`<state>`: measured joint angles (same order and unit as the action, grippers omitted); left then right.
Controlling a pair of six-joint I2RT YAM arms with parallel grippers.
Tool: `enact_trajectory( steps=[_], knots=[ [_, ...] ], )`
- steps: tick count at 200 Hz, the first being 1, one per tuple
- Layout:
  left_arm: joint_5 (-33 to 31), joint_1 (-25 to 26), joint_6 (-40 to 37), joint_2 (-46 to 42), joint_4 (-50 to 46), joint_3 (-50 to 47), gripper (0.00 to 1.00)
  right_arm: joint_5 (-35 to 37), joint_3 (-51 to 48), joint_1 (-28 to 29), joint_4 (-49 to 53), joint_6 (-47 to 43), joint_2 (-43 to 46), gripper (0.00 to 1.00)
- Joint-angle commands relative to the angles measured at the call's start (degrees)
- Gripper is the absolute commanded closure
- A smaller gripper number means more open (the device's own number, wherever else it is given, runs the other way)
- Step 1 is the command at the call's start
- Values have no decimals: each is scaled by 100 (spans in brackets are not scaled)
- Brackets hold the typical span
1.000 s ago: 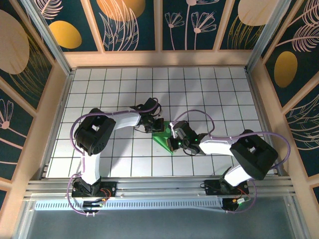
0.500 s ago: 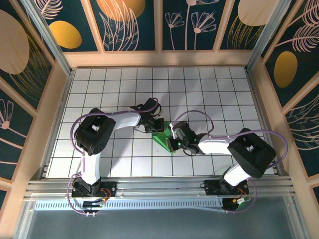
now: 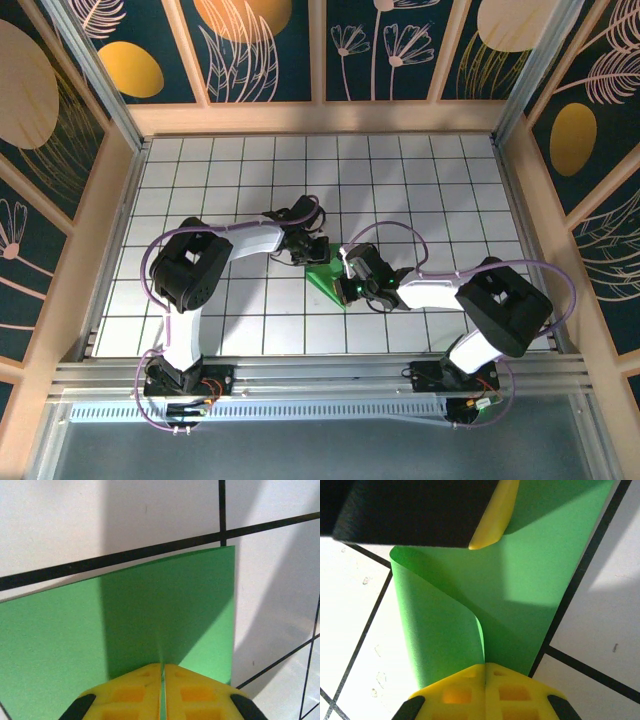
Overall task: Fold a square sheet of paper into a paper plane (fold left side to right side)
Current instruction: Third fold the triangle at the center of the table.
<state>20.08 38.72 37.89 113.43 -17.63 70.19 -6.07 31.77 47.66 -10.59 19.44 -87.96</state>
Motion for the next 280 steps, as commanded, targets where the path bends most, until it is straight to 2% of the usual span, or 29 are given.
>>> enact_trajectory(
  steps=[1,31,58,77,111,149,190,280],
  knots=[
    [-144,-129,-58,-198,-267,248,88,-26,-74,-37,139,-72,-143,100],
    [-228,-392,-65,-694,-259,135,88,-61,-83,-37,136,-72,-138,100],
    [-366,-453,-123,-1402,-127,-364,90,-88,-76,-37,87,-57,-142,100],
    [-62,-455,-58,-1956,232,-979,93,-129,-58,-37,49,-55,-168,100],
    [739,-271,552,-2495,1393,-2185,94,-167,-22,-37,28,-55,-239,100],
    [786,23,829,-2295,1707,-2405,95,-159,-38,-38,56,-44,-227,100],
    [710,192,807,-1777,1630,-2135,96,-149,-66,-37,90,-37,-190,100],
    [582,241,738,-1271,1548,-2079,97,-141,-30,-37,133,-63,-260,100]
  ],
)
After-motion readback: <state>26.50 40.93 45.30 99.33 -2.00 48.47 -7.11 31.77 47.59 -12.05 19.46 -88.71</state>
